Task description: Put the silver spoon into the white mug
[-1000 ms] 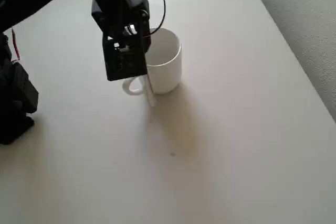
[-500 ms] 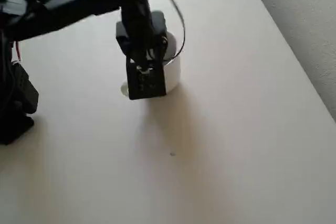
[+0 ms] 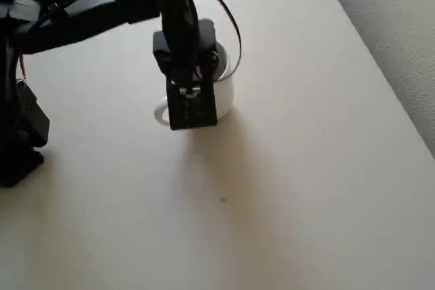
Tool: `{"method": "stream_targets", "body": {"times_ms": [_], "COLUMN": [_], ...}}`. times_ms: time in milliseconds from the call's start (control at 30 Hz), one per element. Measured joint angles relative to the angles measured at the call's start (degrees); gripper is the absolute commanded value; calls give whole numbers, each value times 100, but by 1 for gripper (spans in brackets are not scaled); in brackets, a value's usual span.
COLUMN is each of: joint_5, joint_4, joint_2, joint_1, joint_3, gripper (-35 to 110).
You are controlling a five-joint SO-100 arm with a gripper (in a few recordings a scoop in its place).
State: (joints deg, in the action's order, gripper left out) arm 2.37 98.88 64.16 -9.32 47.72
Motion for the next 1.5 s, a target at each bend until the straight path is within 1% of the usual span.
{"method": "stream_targets", "body": {"times_ms": [33,133,367,433,500,600,700,800,900,967,1100,1167,1233,1400,1500], "joint_5": [-9,-53,-176,-211,-220,-457,-686,-976,-1160,-1266,-1327,-1310,-1239,-1090,-1090], "joint_4": [26,132,343,422,475,606,633,580,-97,-809,-1916,-2188,-2320,-2593,-2646], "joint_2": [105,387,1239,1591,1758,2347,3814,5071,6328,7515,9782,11030,11663,12199,12331], "joint_1": [53,158,404,431,466,343,-237,-483,-598,-598,-343,-158,-141,-149,-185], "joint_3": [0,0,0,-9,-9,202,659,1406,2883,4342,7304,8938,10213,11848,12173], "gripper": [28,29,29,25,19,-2,-2,-2,-2,-2,-2,-2,-2,-2,-2]}}
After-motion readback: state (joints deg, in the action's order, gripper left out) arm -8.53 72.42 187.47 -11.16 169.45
